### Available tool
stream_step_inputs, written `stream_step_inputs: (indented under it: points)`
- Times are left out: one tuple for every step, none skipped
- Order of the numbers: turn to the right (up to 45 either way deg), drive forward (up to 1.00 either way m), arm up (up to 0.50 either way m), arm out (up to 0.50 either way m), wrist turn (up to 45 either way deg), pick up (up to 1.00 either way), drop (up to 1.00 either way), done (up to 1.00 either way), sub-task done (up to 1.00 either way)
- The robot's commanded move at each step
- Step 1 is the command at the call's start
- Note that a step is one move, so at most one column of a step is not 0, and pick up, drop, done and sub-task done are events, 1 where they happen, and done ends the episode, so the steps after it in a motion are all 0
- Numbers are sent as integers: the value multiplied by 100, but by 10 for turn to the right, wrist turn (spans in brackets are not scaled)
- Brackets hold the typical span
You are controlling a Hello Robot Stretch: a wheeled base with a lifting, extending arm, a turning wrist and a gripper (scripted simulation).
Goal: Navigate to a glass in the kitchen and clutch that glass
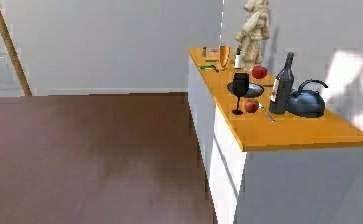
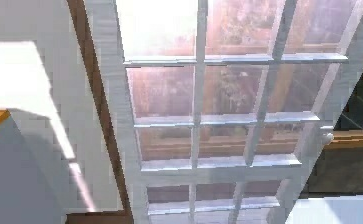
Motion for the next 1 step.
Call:
stream_step_inputs:
  points:
    - [-30,0,0,0,0,0,0,0,0]
